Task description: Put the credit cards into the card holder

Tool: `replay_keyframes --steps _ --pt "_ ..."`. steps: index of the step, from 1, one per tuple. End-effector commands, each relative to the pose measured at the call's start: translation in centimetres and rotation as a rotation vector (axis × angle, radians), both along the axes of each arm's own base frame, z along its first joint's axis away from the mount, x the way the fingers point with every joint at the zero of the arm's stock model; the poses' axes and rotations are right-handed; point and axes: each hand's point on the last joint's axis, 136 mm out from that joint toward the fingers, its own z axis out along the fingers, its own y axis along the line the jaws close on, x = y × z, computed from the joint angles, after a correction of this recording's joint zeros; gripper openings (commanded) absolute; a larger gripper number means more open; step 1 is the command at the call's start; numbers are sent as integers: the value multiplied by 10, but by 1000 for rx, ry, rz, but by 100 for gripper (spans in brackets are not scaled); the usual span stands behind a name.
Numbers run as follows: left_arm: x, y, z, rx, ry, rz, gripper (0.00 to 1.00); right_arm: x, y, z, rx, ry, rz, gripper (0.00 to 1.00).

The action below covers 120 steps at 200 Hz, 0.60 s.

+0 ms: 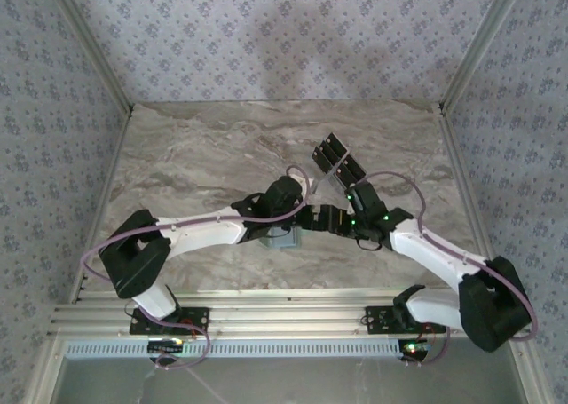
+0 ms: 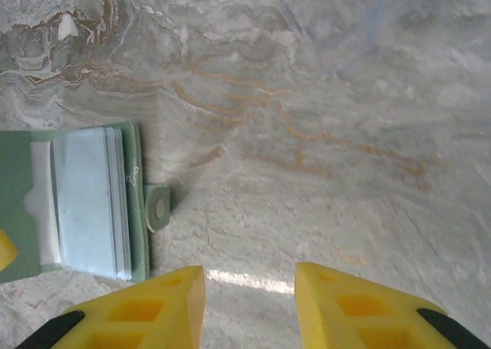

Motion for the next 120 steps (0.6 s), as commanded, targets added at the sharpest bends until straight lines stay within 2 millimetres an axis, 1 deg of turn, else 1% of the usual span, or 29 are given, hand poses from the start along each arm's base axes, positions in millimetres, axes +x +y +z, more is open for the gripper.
replay_keyframes --steps 1,8,20,32,44,57,63,79,90,100,120 --pt "39 63 -48 281 -6 220 100 -17 2 14 63 11 11 38" --pt "42 69 -38 288 -29 234 100 -18 3 16 67 9 14 38" --pt "46 91 -25 327 -59 283 100 -19 4 18 74 7 21 38" --pt "47 120 -16 381 -78 346 100 -19 7 20 77 5 30 38" --pt "47 154 -14 440 -77 414 100 -19 10 20 79 6 37 38" --pt "44 191 -22 492 -46 481 100 -18 12 20 79 6 43 38" --pt "42 206 -30 506 -20 509 100 -18 13 20 81 5 47 38" --pt "39 236 -47 505 31 555 100 -16 18 21 85 7 60 38" --pt "37 249 -56 496 59 570 100 -15 21 20 77 10 70 38" --pt "36 253 -63 480 69 568 100 -14 23 20 73 11 77 39" --pt "38 247 -67 432 63 542 100 -13 26 19 64 13 84 39"
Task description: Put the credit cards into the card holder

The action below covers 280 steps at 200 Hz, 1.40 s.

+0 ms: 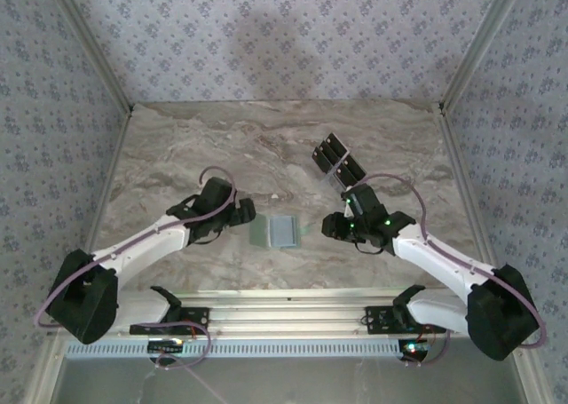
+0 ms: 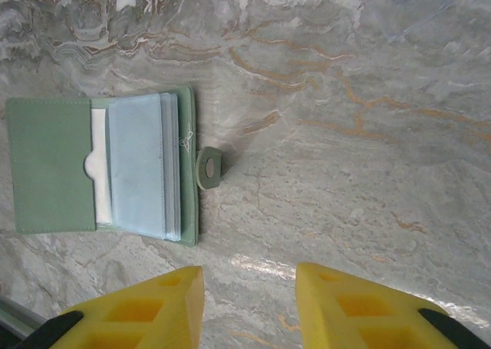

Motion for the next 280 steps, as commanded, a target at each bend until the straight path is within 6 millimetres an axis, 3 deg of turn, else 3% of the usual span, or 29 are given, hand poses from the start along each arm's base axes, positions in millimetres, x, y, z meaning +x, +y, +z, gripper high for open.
replay_keyframes --steps 1,93,158,185,230,280 --pt "-1 -5 1 -36 -13 -42 100 1 6 6 -5 0 23 39" --pt "13 -64 -14 -179 18 -158 100 4 9 3 -23 6 32 39" --pt "12 -123 20 -236 -36 -272 100 3 9 0 -28 7 47 39" --pt "9 -142 23 -253 -29 -297 100 1 11 -2 -9 -5 61 39" --pt "5 -169 4 -236 25 -325 100 -5 16 1 40 -47 82 35" --pt "1 -180 -20 -213 87 -296 99 -18 31 6 102 -139 110 20"
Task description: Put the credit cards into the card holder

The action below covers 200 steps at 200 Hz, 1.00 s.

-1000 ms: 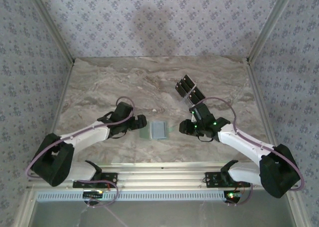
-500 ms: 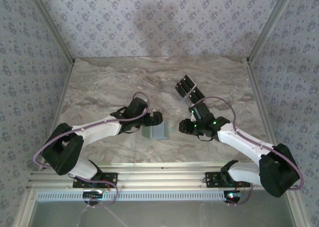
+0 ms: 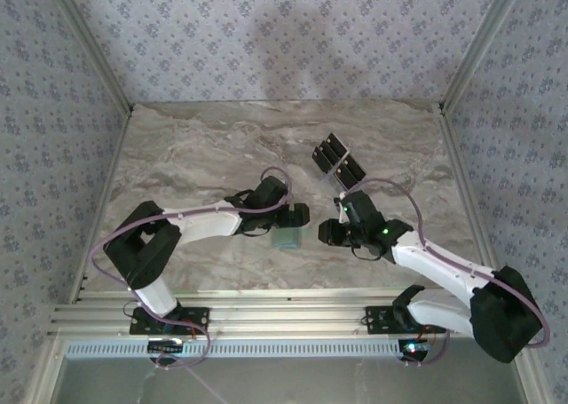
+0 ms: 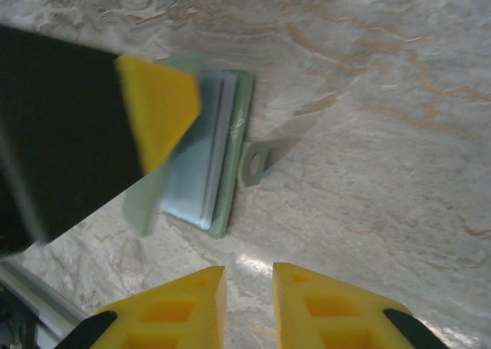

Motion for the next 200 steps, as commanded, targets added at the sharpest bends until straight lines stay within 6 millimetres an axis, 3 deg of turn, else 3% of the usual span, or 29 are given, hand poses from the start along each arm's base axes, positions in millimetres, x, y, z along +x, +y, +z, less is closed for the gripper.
replay_keyframes --steps 1,49,104,200 --pt "0 -11 0 -11 21 18 99 -3 10 8 49 -68 10 20" --pt "-5 -11 -11 15 36 47 99 -9 33 4 64 -141 59 10" --pt "-8 -8 -13 19 43 65 99 -5 58 -12 46 -146 103 7" --pt "-10 -7 -15 20 52 65 99 -1 76 -40 -4 -122 133 2"
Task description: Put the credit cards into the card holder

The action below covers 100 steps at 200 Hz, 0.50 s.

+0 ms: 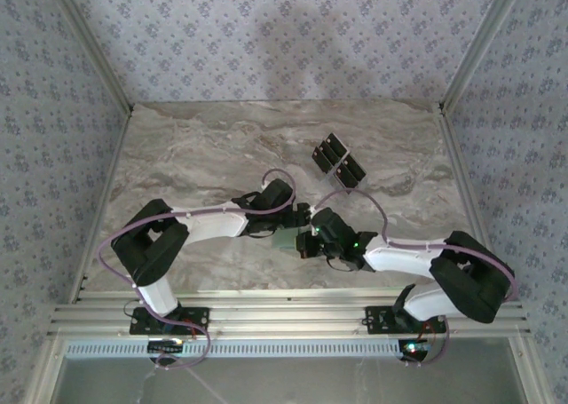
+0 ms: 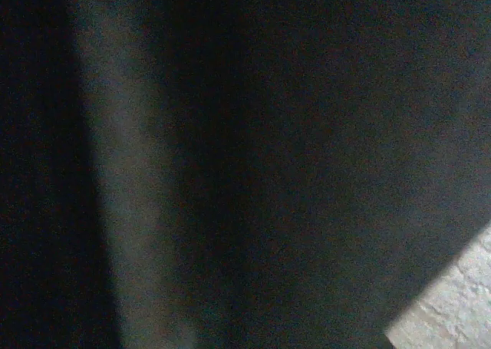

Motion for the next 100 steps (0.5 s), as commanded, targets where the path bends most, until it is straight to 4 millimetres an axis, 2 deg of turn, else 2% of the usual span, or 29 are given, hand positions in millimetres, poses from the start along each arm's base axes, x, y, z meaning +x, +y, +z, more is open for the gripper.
replay_keyframes --steps 1,61,100 --pt "-11 -3 -8 7 41 -23 99 4 9 -1 -4 -12 12 2" --pt "-13 -3 -7 2 46 -25 99 -2 6 -13 -40 19 9 0" --pt "-3 -5 12 -1 14 -12 100 -6 -1 -26 -62 45 -8 0"
